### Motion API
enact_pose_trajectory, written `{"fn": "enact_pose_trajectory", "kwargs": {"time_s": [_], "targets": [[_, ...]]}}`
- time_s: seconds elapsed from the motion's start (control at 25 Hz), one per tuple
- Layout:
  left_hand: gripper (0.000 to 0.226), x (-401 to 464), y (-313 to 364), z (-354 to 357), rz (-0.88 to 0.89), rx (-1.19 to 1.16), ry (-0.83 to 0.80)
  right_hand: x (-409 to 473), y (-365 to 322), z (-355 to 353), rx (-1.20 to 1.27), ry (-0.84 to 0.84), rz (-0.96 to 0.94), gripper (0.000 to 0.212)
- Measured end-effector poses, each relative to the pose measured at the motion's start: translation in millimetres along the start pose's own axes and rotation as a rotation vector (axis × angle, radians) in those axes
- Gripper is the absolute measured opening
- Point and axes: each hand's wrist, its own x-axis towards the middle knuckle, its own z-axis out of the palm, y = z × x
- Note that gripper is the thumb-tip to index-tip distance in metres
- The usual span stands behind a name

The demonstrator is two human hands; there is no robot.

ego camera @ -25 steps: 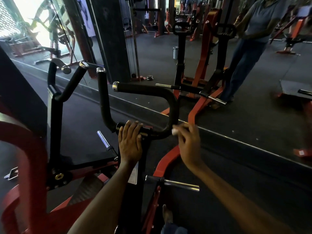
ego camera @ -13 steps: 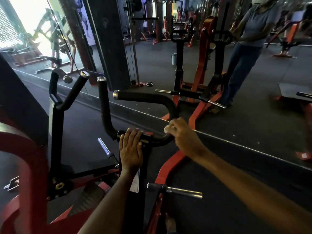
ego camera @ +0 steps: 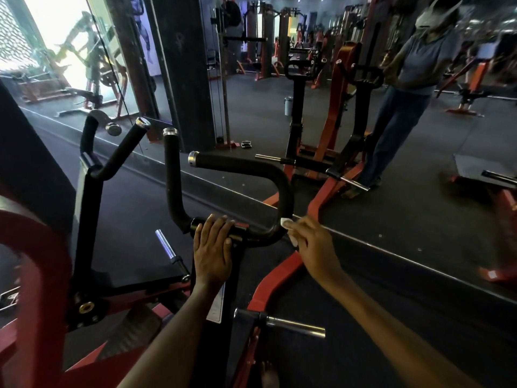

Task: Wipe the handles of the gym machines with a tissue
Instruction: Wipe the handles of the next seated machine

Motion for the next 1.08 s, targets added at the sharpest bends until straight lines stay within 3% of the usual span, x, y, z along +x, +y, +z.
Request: {"fn": "enact_pose_trajectory", "kwargs": {"time_s": [0.08, 0.2, 0.36, 0.52, 0.6, 0.72, 0.8, 0.96, 1.08], "targets": [[0.040, 1, 2, 0, -0.001, 0.003, -0.011, 40, -6, -5, -0.037, 0.105, 0.015, 0.018], [0.040, 2, 3, -1, -0.023, -0.002, -0.021, 106, -18, -5, -0.154, 0.025, -0.073, 0.016], [0.041, 2, 2, -1, -0.005, -0.009, -0.007, 59, -15, 13, -0.276, -0.074, -0.038, 0.022], [0.041, 2, 2, -1, -0.007, 0.005, 0.000, 12, -32, 26, -0.117, -0.401, 0.069, 0.019], [0.041, 0, 2, -1, 0.004, 0.006, 0.001, 37, -33, 20, -0.080, -0.258, 0.094, 0.015], [0.041, 1, 2, 0, -0.006, -0.003, -0.003, 66, -26, 8, -0.286, -0.081, 0.005, 0.022], [0.041, -1, 2, 1, -0.005, 0.002, -0.004, 48, -28, 13, -0.328, -0.132, -0.011, 0.029], [0.040, 1, 0, 1, -0.017, 0.004, -0.032, 4, -55, 63, -0.301, -0.291, 0.155, 0.029], [0.039, 0, 2, 0, -0.013, -0.003, -0.038, -5, -51, 66, -0.226, -0.279, -0.032, 0.034]]}}
